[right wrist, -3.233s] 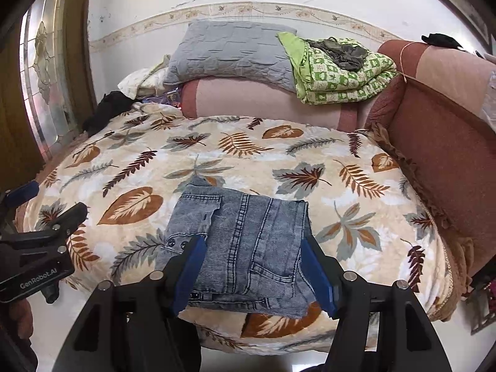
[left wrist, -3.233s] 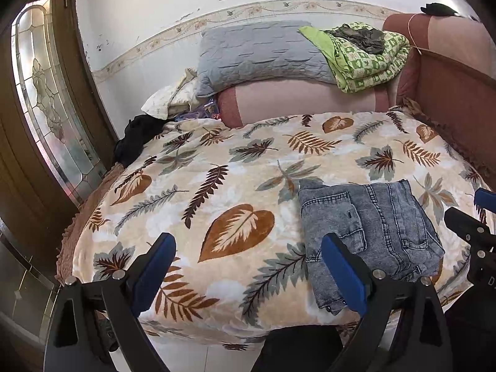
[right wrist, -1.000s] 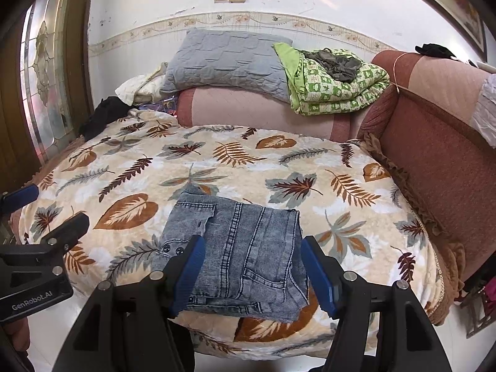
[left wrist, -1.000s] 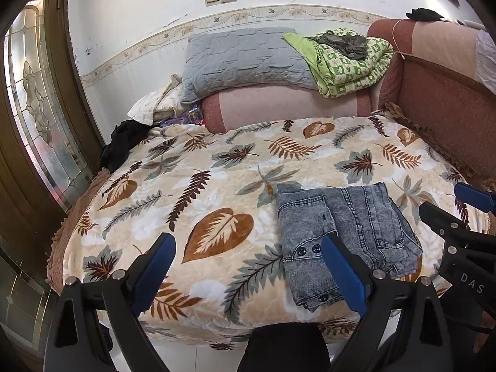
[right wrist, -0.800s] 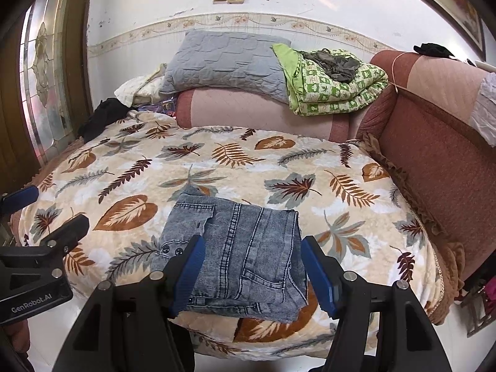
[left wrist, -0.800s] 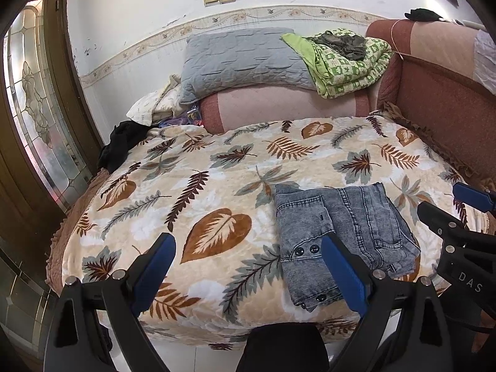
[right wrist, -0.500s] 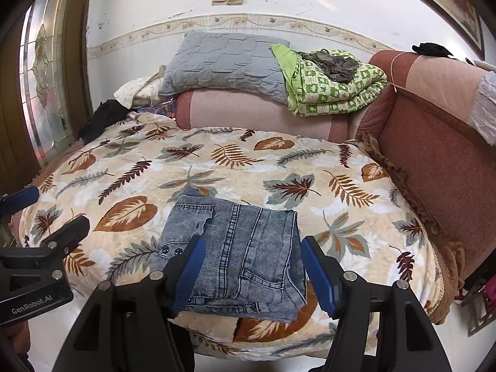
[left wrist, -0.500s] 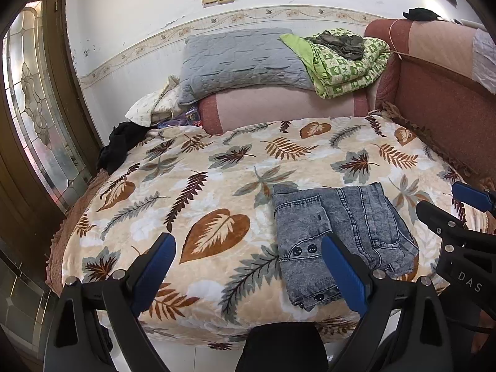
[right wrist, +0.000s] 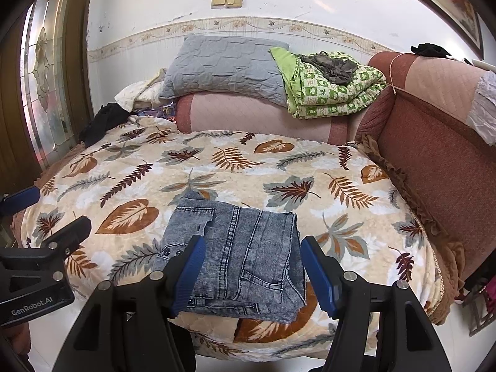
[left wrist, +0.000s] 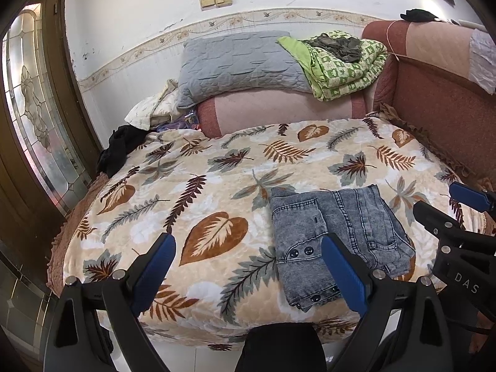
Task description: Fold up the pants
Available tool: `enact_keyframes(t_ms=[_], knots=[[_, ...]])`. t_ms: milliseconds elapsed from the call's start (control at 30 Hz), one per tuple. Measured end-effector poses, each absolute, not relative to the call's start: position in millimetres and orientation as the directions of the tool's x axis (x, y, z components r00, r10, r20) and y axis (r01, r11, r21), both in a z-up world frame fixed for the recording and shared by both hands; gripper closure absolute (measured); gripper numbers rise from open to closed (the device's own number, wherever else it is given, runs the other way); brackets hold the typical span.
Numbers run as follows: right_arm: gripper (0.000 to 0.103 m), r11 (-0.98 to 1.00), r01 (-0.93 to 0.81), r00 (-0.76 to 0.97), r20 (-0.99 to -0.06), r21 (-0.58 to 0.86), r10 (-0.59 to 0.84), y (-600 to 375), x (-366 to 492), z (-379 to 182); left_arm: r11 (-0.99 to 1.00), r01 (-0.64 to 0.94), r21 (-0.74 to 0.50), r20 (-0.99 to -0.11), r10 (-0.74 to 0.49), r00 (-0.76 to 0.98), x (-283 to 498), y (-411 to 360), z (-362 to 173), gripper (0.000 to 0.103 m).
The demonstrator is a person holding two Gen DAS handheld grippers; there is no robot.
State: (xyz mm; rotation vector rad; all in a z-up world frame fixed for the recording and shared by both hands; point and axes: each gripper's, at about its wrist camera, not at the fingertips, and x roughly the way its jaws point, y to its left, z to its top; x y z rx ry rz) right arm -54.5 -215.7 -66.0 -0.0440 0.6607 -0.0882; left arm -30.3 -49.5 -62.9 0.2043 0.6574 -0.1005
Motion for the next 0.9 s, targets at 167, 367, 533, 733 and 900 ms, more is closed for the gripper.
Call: enact_keyframes(t_ms=[167, 367, 533, 733, 900], knots=[[0.035, 0.995, 0.068, 0.789, -0.607, -0.068, -0.096, -215.2, -56.6, -64.1, 0.975, 0.16, 0.155, -0.615, -0.031, 0.788, -31.2, -50.1, -61.1, 0.008], [0.035, 0.996, 0.067, 0.792, -0.604, -0.066, -0.093, -214.0, -59.0, -62.3, 0.975, 0.158, 0.156, -0.615, -0.03, 0.788, -32.3, -50.5, -60.6, 0.008], [0.035, 0.996, 0.067, 0.791, -0.604, -0.066, -0.093, -213.3, -58.9, -62.5, 0.975, 0.158, 0.154, -0.614, -0.03, 0.788, -33.1, -50.5, -60.3, 0.008], [0.035, 0.996, 0.064, 0.787, -0.611, -0.063, -0.089, -214.1, -58.3, -65.0, 0.976, 0.153, 0.153, -0.622, -0.026, 0.782, -31.1, -49.4, -63.0, 0.008], [0.035, 0.996, 0.056, 0.781, -0.619, -0.064, -0.084, -215.4, -54.4, -70.5, 0.977, 0.15, 0.149, -0.631, -0.023, 0.775, -25.9, -48.6, -67.2, 0.008]])
